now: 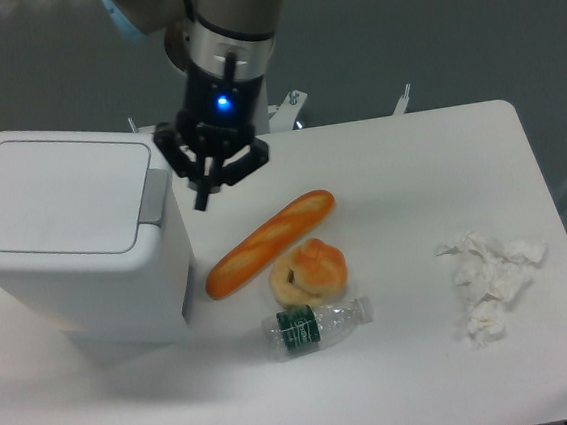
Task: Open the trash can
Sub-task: 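Lower the gripper onto the lid's push button at its hinge edge, then press down on the lid button so the lid pops open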
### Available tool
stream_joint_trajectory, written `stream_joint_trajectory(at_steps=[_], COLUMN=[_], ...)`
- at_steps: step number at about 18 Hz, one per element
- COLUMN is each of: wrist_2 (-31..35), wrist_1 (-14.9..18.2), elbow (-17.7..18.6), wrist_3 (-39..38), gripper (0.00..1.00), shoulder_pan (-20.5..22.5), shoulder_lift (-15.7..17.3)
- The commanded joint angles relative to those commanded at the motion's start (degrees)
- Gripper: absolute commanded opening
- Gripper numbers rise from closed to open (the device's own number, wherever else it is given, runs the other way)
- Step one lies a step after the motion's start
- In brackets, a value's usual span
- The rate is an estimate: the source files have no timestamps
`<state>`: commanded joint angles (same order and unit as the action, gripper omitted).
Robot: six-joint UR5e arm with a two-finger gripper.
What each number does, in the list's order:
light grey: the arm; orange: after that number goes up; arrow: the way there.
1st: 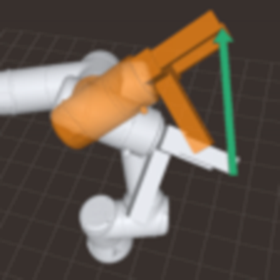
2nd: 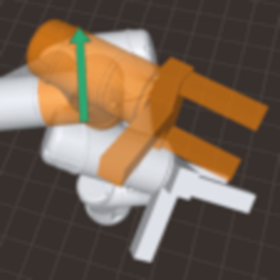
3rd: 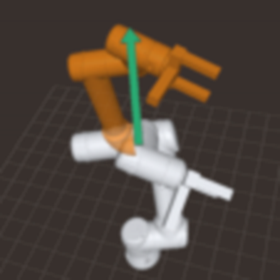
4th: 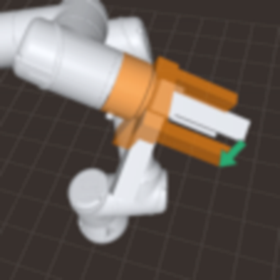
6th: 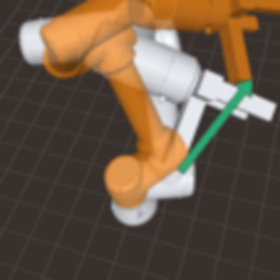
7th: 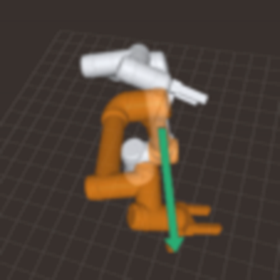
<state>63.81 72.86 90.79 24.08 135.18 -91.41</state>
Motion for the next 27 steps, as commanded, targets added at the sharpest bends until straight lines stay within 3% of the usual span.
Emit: stream_joint_trajectory(at_steps=[6, 15, 23, 27], wrist_2=[0.1, 0.4, 0.5, -0.1], wrist_1=[0.4, 0.4, 0.4, 0.1], elbow=[0.1, 3.2, 3.1, 2.1], wrist_3=[0.0, 0.4, 0.4, 0.1], gripper=[0.03, 0.03, 0.03, 0.13], shoulder_pan=[-0.9, -0.4, 0.0, 0.9], shoulder_lift=[0.2, 1.9, 1.7, 1.7])
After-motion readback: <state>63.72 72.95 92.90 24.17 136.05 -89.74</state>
